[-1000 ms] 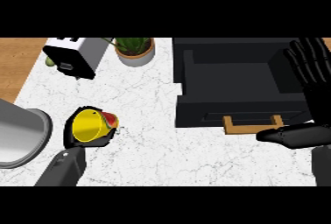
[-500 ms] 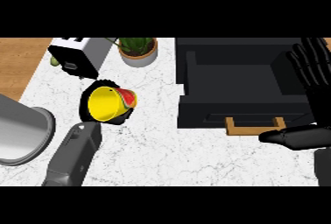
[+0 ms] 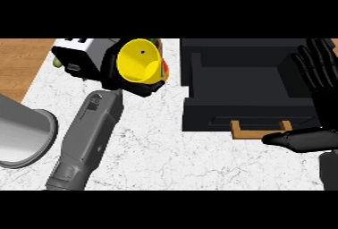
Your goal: Pick up the cup, place it into the drawer and close the drawer
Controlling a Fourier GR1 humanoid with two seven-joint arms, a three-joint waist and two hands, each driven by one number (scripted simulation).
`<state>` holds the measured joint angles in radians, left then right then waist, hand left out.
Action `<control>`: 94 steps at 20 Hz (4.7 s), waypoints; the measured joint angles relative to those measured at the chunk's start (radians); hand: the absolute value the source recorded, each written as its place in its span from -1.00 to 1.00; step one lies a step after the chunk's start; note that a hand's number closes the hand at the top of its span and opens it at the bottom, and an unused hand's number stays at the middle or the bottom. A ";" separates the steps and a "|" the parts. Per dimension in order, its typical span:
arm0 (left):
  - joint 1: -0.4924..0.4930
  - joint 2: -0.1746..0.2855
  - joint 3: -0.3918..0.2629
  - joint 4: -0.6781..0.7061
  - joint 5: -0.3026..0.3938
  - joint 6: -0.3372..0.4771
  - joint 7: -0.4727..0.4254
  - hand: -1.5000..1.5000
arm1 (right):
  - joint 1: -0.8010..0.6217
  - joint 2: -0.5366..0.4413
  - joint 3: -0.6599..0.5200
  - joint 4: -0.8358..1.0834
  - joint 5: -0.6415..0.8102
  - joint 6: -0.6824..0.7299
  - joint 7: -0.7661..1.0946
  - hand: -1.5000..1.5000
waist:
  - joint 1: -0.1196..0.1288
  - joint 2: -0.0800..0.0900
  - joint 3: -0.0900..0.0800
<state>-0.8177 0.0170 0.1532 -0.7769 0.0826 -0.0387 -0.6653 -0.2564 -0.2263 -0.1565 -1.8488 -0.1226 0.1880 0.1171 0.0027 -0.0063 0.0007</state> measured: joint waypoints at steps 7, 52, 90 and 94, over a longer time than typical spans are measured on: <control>-0.196 -0.014 -0.088 -0.026 0.028 0.153 0.216 1.00 | -0.005 0.006 0.001 0.019 0.013 -0.002 -0.025 -1.00 | -0.013 0.005 0.000; -0.456 -0.017 -0.415 0.385 0.511 0.326 0.201 -1.00 | -0.098 -0.114 0.308 0.062 -0.095 0.427 0.069 -1.00 | -0.147 0.038 -0.001; -0.080 0.159 -0.398 0.097 0.602 0.096 0.147 -1.00 | -0.510 -0.106 0.243 1.276 0.544 0.042 -0.530 1.00 | 0.147 0.032 0.009; -0.059 0.167 -0.407 0.077 0.602 0.072 0.154 -1.00 | -0.510 -0.115 0.222 1.279 0.508 0.094 -0.530 1.00 | 0.156 0.032 0.010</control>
<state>-0.8767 0.1838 -0.2538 -0.6995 0.6843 0.0336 -0.5114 -0.7663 -0.3418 0.0656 -0.5698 0.3857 0.2817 -0.4124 0.1587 0.0258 0.0110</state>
